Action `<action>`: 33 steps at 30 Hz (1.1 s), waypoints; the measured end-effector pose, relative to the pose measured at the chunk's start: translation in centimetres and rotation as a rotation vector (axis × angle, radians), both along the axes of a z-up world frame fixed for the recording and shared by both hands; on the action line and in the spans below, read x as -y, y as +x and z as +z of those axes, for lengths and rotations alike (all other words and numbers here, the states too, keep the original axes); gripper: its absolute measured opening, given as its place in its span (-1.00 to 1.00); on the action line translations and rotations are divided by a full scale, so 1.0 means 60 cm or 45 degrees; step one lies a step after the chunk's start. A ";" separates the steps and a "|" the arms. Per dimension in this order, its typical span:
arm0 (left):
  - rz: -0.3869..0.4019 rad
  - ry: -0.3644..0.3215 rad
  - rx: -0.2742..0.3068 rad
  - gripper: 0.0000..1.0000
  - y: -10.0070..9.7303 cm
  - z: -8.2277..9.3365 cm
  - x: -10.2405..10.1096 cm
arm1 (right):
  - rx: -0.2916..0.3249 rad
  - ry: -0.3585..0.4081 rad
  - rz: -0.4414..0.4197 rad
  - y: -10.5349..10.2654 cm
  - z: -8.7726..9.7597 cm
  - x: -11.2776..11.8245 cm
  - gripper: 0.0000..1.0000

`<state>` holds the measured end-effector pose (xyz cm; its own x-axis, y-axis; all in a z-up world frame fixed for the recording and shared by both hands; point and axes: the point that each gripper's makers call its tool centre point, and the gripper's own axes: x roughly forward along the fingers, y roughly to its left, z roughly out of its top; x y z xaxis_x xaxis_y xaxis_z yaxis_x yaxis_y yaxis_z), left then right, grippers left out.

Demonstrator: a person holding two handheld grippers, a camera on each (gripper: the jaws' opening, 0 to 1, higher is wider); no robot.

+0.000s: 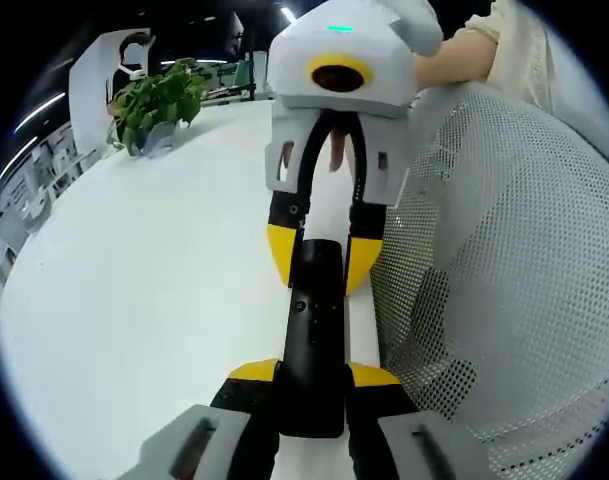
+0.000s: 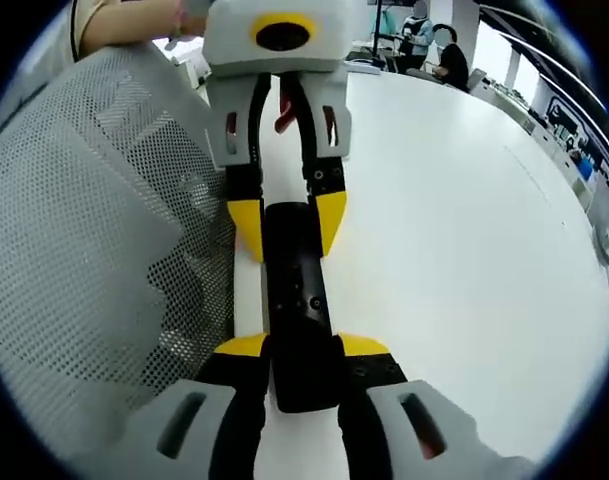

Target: Press the specified remote control buttons in sequence, fully releasing each button before pressing the next.

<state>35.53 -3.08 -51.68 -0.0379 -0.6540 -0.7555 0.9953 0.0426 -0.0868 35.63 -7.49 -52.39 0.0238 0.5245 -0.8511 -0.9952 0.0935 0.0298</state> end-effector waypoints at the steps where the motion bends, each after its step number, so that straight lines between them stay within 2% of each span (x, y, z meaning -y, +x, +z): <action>1: 0.000 0.000 0.000 -0.52 0.000 0.000 0.000 | 0.005 -0.009 0.014 0.000 0.000 0.000 -0.50; 14: 0.029 0.019 -0.004 -0.51 0.001 -0.001 0.001 | 0.024 -0.051 0.080 -0.001 -0.001 -0.001 -0.52; 20: 0.032 0.032 0.022 -0.48 -0.001 -0.002 0.005 | 0.029 -0.061 0.081 0.000 -0.004 -0.001 -0.52; 21: 0.008 0.018 0.024 -0.42 -0.004 -0.002 0.009 | 0.029 -0.057 0.079 -0.001 -0.003 -0.001 -0.51; 22: 0.008 0.013 0.021 -0.25 -0.005 -0.001 0.010 | 0.029 -0.056 0.079 -0.001 -0.003 -0.001 -0.51; 24: 0.034 0.007 0.046 0.11 -0.003 -0.003 0.019 | 0.026 -0.051 0.075 -0.001 -0.002 0.000 -0.51; 25: 0.089 0.009 0.012 0.27 -0.007 -0.003 0.019 | 0.025 -0.049 0.078 -0.001 -0.002 0.000 -0.51; 27: 0.101 -0.013 0.000 0.33 -0.010 0.002 0.016 | 0.022 -0.052 0.075 -0.001 -0.002 0.000 -0.51; 29: 0.133 -0.028 0.017 0.42 -0.005 0.008 0.013 | 0.030 -0.063 0.073 -0.002 -0.001 -0.001 -0.51; 31: 0.201 -0.076 0.016 0.73 0.005 0.018 0.015 | 0.030 -0.066 0.070 -0.002 -0.001 0.000 -0.51; 33: 0.252 -0.115 0.026 0.96 0.014 0.032 0.014 | 0.028 -0.060 0.062 -0.002 0.000 0.000 -0.51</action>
<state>36.37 -3.94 -49.77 0.1132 -0.7122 -0.6928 0.9698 0.2307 -0.0787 35.49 -7.50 -52.40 0.0181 0.4848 -0.8744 -0.9989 0.0460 0.0049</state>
